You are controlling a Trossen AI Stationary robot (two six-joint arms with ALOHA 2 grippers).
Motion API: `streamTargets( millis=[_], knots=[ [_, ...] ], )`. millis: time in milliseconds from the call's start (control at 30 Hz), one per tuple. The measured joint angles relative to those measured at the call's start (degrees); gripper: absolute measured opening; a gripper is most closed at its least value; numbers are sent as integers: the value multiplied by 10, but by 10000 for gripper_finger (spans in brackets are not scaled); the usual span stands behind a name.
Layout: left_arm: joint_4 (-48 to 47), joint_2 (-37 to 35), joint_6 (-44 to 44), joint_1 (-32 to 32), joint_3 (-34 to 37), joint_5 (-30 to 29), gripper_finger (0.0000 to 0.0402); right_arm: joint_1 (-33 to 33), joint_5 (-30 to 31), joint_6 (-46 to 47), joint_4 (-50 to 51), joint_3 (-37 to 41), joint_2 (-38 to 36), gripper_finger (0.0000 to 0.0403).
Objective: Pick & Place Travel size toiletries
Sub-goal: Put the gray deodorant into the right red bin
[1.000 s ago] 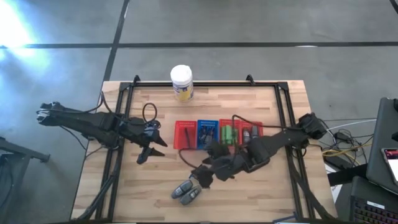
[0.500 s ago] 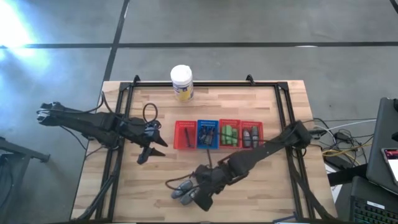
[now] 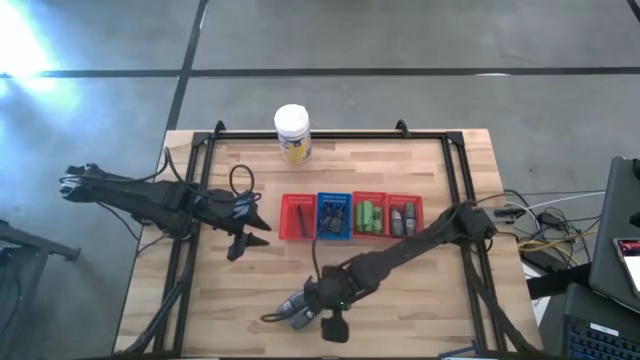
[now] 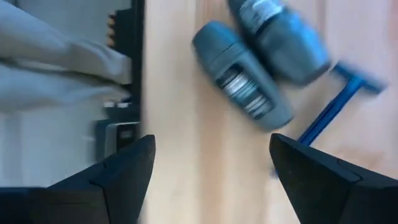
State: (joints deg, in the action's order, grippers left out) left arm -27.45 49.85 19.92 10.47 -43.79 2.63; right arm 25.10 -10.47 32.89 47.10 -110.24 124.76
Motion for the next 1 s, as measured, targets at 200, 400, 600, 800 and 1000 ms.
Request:
streamTargets(
  millis=[200, 400, 600, 800, 1000],
  knots=[
    [1, 6, 23, 0, 0, -13, 211, 14, 40, -172, -19, 0, 18, 304],
    [6, 12, 26, 0, 0, -23, 211, 30, 48, -247, -37, 0, 41, 320],
    [9, 14, 39, 0, 0, -23, 211, 36, 148, -215, -34, 0, 69, 338],
    [9, 14, 57, 0, 0, -23, 211, 35, 167, -244, -40, 2, 75, 348],
    [9, 14, 58, 0, 0, -23, 211, 31, 167, -267, -65, 12, 76, 343]
  ],
)
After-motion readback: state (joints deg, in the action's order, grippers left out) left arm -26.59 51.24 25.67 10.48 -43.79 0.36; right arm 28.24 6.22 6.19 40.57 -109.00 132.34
